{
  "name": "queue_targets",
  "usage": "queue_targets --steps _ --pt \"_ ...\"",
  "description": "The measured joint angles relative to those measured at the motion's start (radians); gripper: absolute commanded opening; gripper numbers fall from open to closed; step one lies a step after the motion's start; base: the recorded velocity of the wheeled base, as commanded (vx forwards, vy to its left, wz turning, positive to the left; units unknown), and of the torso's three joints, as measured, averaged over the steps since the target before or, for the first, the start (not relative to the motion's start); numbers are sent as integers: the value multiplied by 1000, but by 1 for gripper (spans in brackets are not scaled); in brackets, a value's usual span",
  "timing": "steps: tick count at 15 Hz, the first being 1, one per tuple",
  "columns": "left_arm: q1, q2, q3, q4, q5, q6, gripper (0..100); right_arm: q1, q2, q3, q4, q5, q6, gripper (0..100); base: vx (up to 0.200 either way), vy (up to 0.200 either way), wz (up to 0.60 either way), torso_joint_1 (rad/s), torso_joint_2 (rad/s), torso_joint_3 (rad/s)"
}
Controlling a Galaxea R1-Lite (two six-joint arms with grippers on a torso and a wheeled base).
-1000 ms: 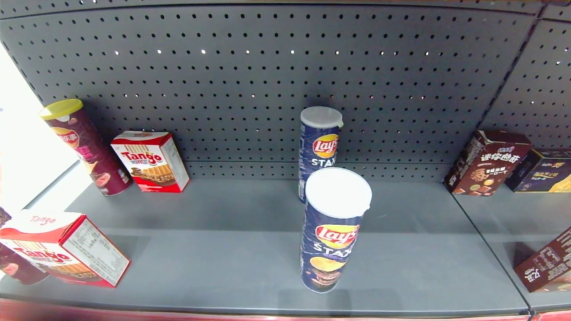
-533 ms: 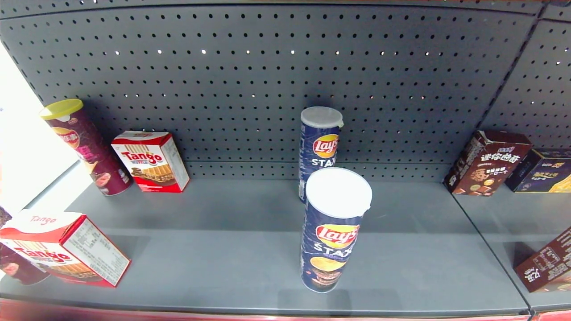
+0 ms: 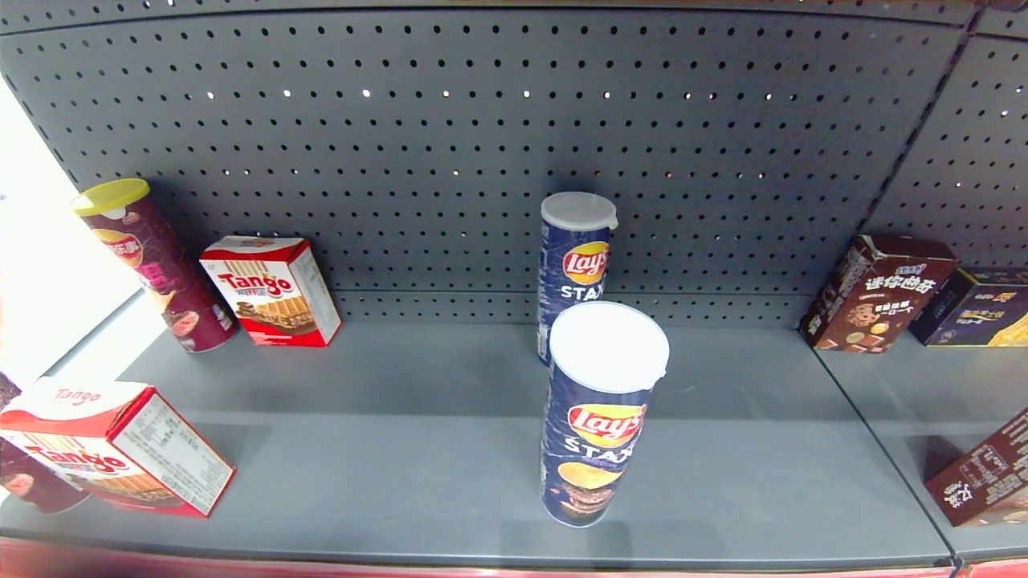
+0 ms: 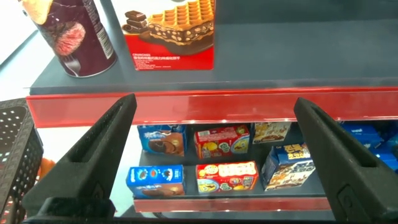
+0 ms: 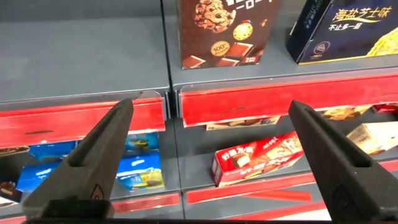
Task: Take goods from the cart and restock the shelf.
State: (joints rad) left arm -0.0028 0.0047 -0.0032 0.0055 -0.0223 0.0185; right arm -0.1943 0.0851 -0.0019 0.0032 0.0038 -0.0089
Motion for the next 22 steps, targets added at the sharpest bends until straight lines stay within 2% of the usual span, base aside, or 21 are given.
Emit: queue_targets --steps 2,4,6,12,22 --pt "0 0 0 -1 0 2 100 36 6 -1 6 0 0 100 0 0 0 0 0 0" --pt "0 0 0 -1 -2 3 100 138 16 -1 6 0 0 100 0 0 0 0 0 0" --pt "0 0 0 -2 -1 2 100 185 -15 -1 1 1 3 100 0 0 0 0 0 0" --pt "0 0 1 -2 -6 16 100 194 -79 0 -3 2 6 100 0 0 0 0 0 0" --pt "0 1 1 -3 -7 18 100 194 -85 0 -2 2 6 100 0 0 0 0 0 0"
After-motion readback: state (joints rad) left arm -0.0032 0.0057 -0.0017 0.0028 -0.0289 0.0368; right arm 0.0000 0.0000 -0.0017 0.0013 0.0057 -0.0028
